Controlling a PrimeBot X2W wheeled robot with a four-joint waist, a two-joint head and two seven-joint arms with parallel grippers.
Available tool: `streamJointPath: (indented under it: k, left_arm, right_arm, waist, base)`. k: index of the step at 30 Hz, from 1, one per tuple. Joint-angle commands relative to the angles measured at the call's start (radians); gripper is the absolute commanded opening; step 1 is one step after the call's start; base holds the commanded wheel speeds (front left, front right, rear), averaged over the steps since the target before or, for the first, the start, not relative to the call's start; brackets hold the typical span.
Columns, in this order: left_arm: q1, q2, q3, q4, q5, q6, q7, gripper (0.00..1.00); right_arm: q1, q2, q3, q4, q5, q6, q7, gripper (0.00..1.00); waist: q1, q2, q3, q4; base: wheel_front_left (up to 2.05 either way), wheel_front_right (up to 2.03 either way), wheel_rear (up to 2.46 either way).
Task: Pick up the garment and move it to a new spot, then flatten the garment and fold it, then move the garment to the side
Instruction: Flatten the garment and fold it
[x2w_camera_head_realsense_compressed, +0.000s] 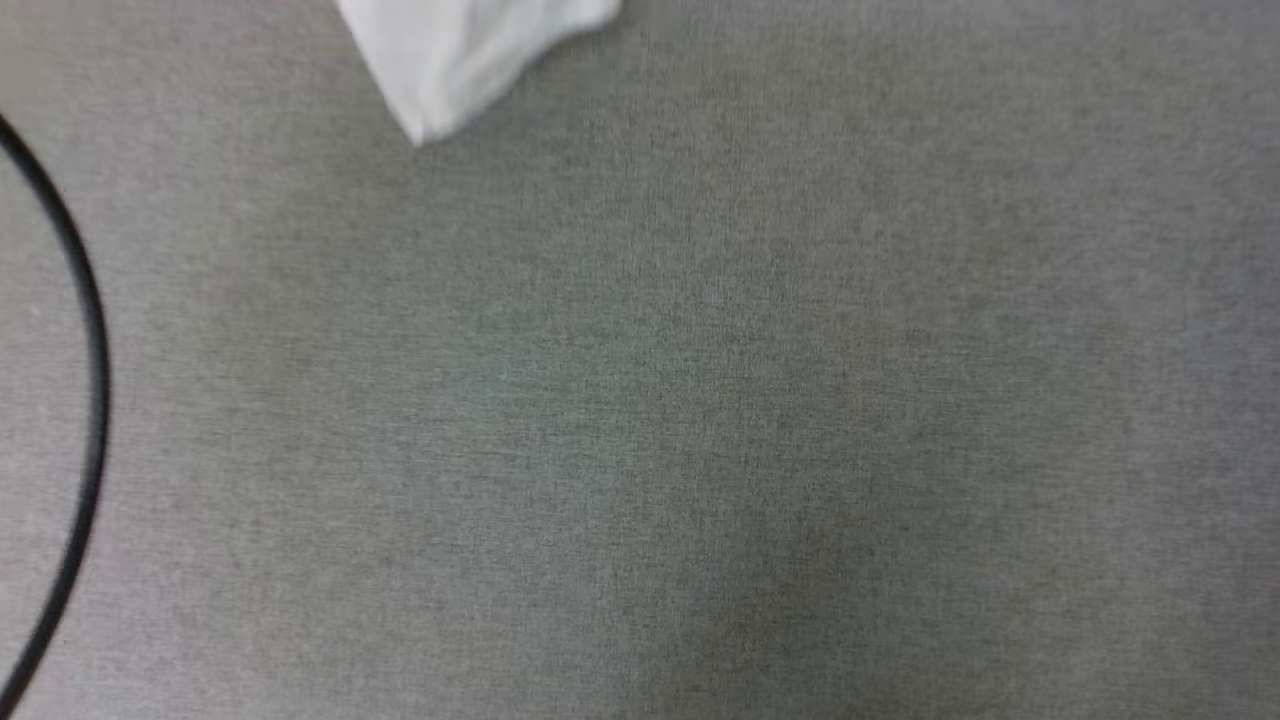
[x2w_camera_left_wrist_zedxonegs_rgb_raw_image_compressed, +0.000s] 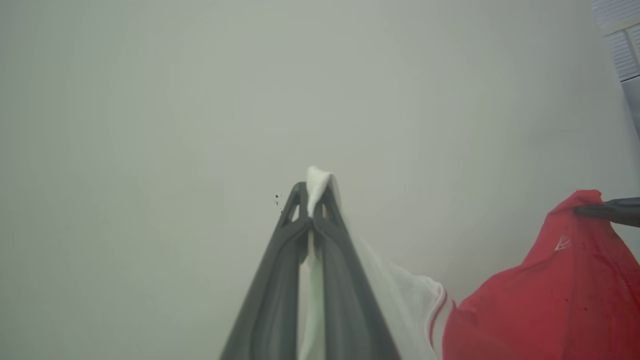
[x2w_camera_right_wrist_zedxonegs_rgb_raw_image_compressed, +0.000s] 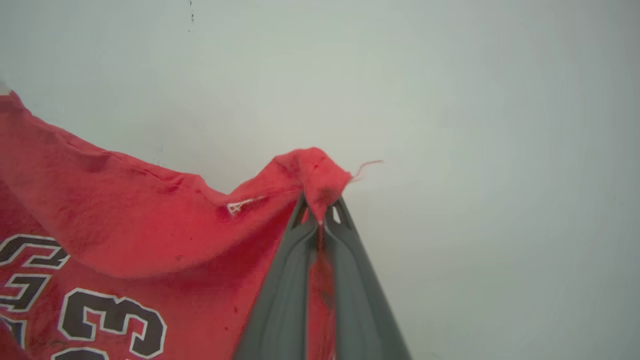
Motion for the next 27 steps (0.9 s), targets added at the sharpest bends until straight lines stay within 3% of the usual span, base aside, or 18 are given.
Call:
streamJointPath:
  k: [1,7,12,20,27]
  left_arm:
    - [-0.035,-0.003,-0.003,0.019,0.003,-0.002,-0.009,0.00]
    - [-0.218,-0.005,-0.035,0.154,0.004,-0.006,-0.072,0.00]
    - [-0.260,0.000,-0.077,0.221,-0.019,-0.006,-0.110,0.00]
    - [-0.183,0.018,-0.154,0.285,-0.089,-0.006,-0.171,0.00]
    - [0.000,0.038,-0.175,0.283,-0.154,-0.007,-0.219,0.00]
  right_arm:
    - [-0.039,0.011,0.004,0.017,-0.006,-0.001,-0.015,0.00]
    - [-0.260,0.036,0.039,0.172,-0.043,-0.001,-0.115,0.00]
    - [-0.334,0.033,0.083,0.266,-0.034,-0.001,-0.166,0.00]
    - [-0.278,0.020,0.173,0.360,0.021,-0.001,-0.230,0.00]
    - [-0.140,-0.005,0.252,0.390,0.092,-0.001,-0.298,0.00]
  waist:
    - [-0.0002,0.0000,0.041,-0.005]
    - [-0.0002,0.0000,0.108,-0.004]
    - [-0.0002,0.0000,0.143,0.006]
    - [-0.0002,0.0000,0.172,0.013]
    - [-0.0002,0.0000,0.156,0.017]
  base:
    - [0.00,0.00,0.00]
    - [0.00,0.00,0.00]
    - [0.00,0.00,0.00]
    - [0.00,0.00,0.00]
    - [0.00,0.00,0.00]
